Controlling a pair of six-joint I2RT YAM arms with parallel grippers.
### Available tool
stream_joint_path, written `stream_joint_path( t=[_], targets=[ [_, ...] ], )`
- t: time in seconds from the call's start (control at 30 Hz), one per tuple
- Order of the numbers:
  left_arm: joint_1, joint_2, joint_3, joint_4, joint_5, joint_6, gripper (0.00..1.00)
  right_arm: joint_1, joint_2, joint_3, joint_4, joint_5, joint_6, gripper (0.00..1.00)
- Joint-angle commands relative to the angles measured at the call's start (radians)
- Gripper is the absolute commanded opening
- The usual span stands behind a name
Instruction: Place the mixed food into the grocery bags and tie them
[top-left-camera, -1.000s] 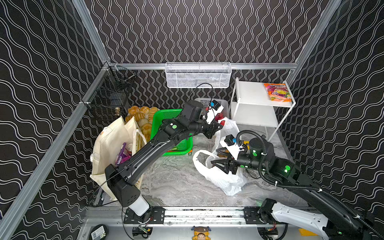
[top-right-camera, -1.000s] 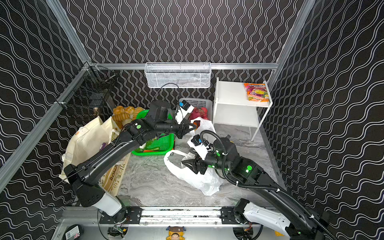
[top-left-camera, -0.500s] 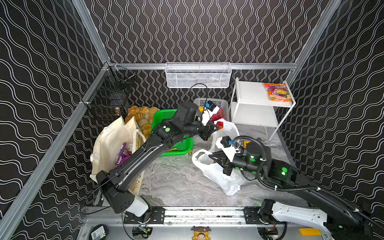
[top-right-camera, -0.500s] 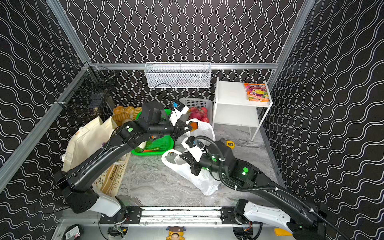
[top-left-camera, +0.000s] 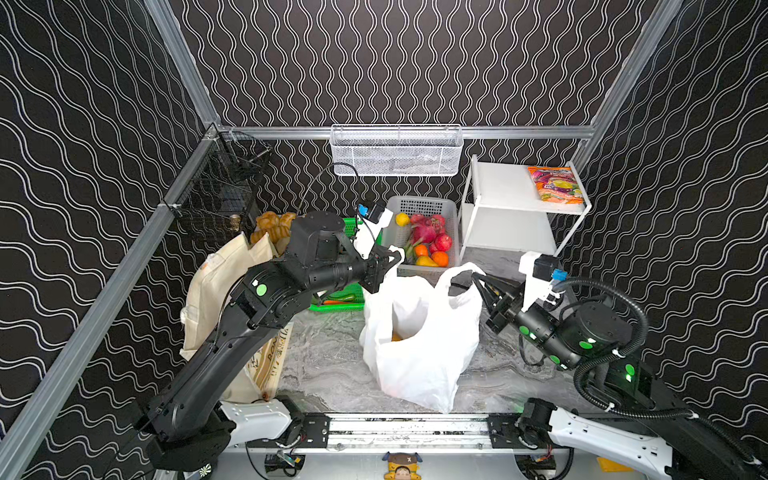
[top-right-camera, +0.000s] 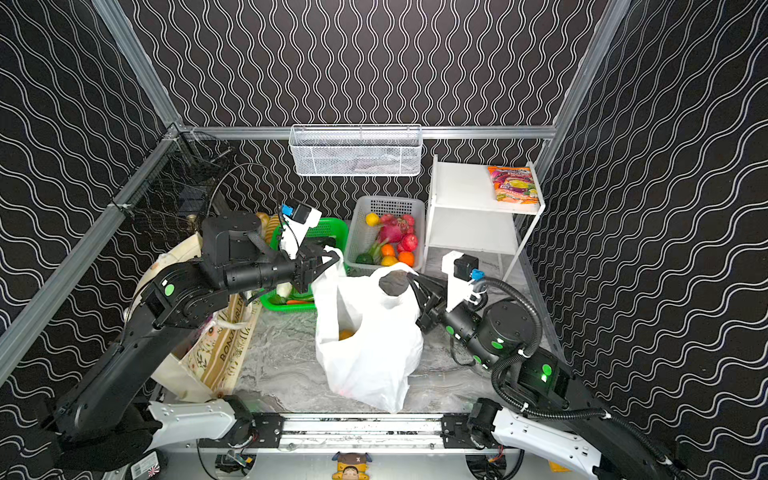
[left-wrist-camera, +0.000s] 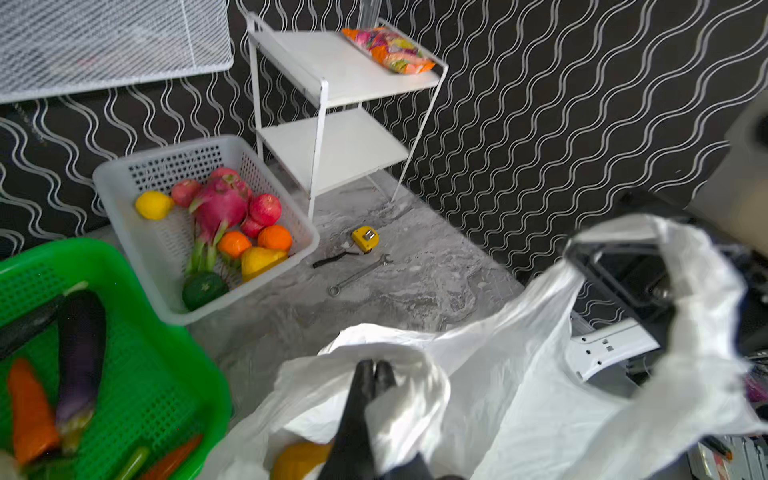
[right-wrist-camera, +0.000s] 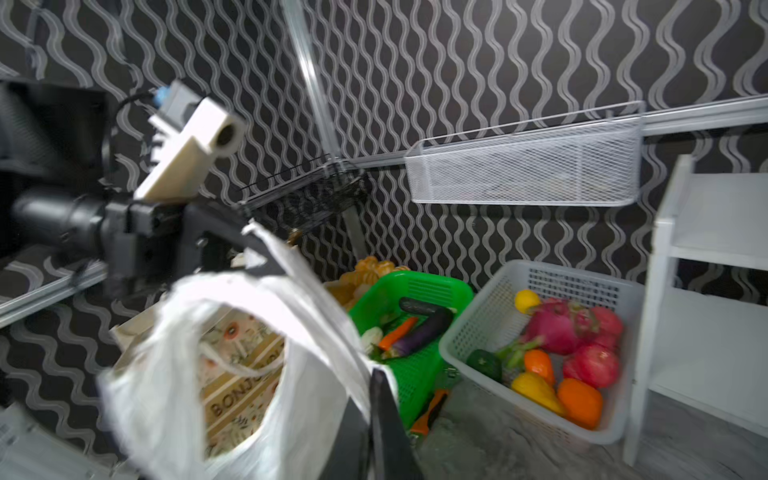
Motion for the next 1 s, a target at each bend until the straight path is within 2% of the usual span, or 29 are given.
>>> stream_joint_path(
  t=[0.0,0.03,0.13,0.23,0.43,0.53,0.6,0.63,0.7,0.73,0.77,0.87,0.97],
  targets=[
    [0.001,0.015,-0.001,-0.128,-0.097,-0.043,0.00,-0.081,0.066,0.029,-0.115,0.175,0.112,0.00],
    [0.001,0.021,-0.004,-0.141,-0.100,-0.044,0.00,-0.160,0.082,0.028,-0.146,0.114,0.151,0.00],
    [0.001,0.028,-0.069,-0.102,-0.087,-0.038,0.00,-0.410,0.097,-0.030,-0.136,-0.193,0.252,0.00],
    [0.005,0.047,-0.111,-0.078,-0.110,-0.040,0.00,-0.520,0.099,-0.104,-0.066,-0.350,0.312,0.00],
    [0.033,0.051,-0.104,-0.034,-0.120,-0.050,0.00,-0.535,0.131,-0.063,-0.107,-0.335,0.224,0.00],
    [0.050,0.014,-0.138,0.009,-0.174,-0.070,0.00,-0.536,0.156,-0.027,-0.136,-0.308,0.234,0.00],
    [0.075,-0.013,-0.169,0.045,-0.160,-0.072,0.00,-0.549,0.168,-0.040,-0.137,-0.312,0.251,0.00],
    [0.091,-0.023,-0.182,0.064,-0.134,-0.066,0.11,-0.570,0.176,-0.047,-0.139,-0.320,0.249,0.00],
    [0.105,-0.034,-0.207,0.090,-0.065,-0.031,0.52,-0.586,0.186,-0.049,-0.157,-0.316,0.233,0.00],
    [0.106,-0.036,-0.213,0.087,-0.043,-0.022,0.66,-0.597,0.188,-0.045,-0.169,-0.308,0.234,0.00],
    [0.104,-0.043,-0.223,0.084,-0.023,-0.021,0.73,-0.608,0.185,-0.045,-0.171,-0.310,0.230,0.00],
    [0.105,-0.084,-0.270,0.117,0.062,-0.002,0.84,-0.645,0.167,-0.050,-0.154,-0.324,0.238,0.00],
    [0.105,-0.140,-0.300,0.142,0.178,0.065,0.92,-0.699,0.179,-0.050,-0.200,-0.242,0.312,0.00]
  ],
)
